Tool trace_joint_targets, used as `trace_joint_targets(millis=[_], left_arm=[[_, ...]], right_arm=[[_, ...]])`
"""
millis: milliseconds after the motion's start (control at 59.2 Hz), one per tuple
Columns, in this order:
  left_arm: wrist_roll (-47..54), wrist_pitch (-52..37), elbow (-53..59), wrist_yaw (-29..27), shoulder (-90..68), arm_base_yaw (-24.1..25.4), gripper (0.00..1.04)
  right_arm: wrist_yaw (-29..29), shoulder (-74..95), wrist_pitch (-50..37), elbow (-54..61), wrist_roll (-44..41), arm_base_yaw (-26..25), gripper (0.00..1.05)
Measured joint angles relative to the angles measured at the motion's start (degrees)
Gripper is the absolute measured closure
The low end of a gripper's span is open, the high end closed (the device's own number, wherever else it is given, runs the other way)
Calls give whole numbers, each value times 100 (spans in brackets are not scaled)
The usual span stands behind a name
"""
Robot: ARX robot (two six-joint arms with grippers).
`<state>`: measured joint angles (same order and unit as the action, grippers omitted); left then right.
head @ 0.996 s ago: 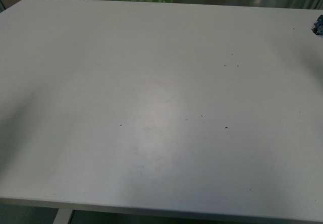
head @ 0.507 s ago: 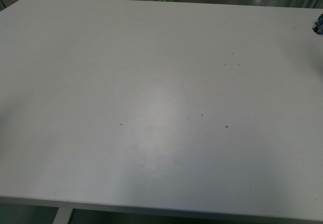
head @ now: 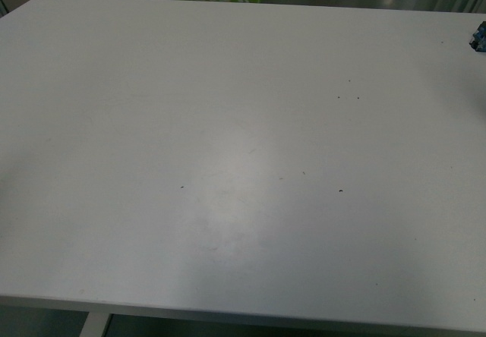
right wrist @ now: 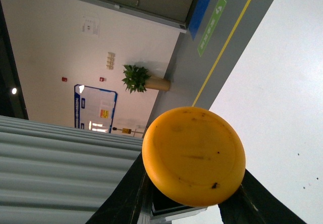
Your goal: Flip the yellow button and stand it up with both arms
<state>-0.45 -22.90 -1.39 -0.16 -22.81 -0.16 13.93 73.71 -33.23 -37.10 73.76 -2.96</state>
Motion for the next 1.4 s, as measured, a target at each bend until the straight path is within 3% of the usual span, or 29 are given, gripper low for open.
trace_joint_targets(millis=[743, 861, 1013, 1199, 1402], left_arm=[[0, 1287, 0, 0, 1296, 2, 101], [0, 2225, -2, 15, 2050, 0, 101], [0, 2282, -2, 15, 2256, 2, 101], [0, 2282, -2, 15, 2258, 0, 74], [0, 2282, -2, 15, 2258, 0, 40]], right_arm=[[57, 107, -107, 50, -129, -2, 77], [48, 142, -107, 50, -173, -2, 77], [-9, 197, -107, 52, -271, 0, 77], [-415, 378, -243, 42, -848, 39, 77], [-1025, 1047, -951, -120, -3248, -15, 77]])
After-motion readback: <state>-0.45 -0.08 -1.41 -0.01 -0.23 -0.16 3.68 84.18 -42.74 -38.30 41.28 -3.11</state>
